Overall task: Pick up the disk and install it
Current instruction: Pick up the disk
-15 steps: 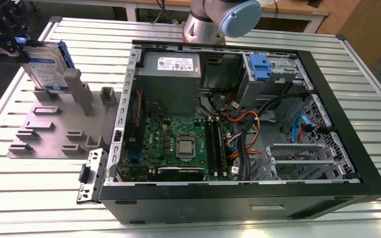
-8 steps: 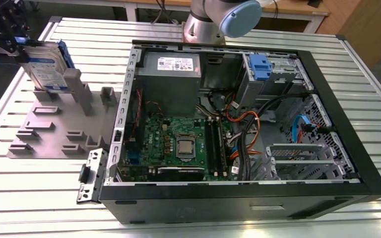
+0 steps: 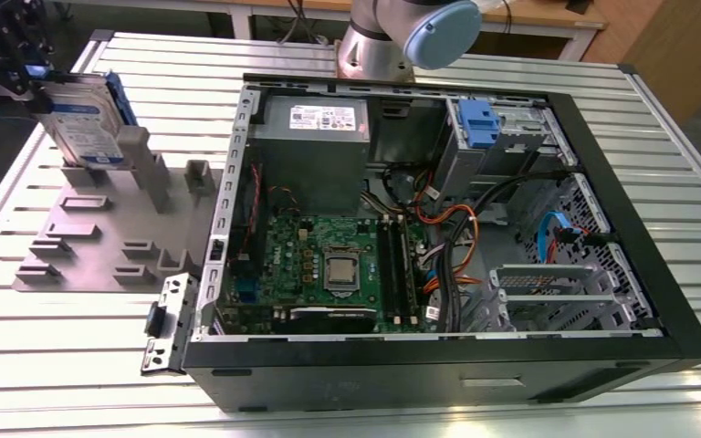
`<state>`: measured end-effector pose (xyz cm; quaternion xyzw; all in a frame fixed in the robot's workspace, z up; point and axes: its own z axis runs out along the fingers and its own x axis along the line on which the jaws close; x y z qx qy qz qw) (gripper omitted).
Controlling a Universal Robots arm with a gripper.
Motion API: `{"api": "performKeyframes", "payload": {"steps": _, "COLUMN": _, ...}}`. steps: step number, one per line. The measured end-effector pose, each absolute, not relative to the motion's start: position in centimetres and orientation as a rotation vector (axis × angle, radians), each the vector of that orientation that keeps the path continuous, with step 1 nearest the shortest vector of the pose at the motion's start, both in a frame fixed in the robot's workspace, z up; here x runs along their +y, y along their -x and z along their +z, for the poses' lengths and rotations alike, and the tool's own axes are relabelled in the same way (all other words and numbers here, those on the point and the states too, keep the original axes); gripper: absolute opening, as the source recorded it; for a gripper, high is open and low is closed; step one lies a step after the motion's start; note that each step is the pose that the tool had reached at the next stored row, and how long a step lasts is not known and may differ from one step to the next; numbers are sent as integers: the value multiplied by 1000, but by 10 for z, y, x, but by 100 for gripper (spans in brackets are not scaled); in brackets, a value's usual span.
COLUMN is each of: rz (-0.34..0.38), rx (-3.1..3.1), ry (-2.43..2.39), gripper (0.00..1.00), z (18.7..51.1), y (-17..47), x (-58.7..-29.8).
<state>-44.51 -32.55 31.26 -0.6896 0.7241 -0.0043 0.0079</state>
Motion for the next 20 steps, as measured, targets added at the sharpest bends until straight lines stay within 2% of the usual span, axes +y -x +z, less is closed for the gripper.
{"api": "performKeyframes", "payload": {"steps": 20, "rz": -13, "rx": 2264, "ry": 2156, "gripper": 37, "z": 319, "y": 445, "x": -326}}
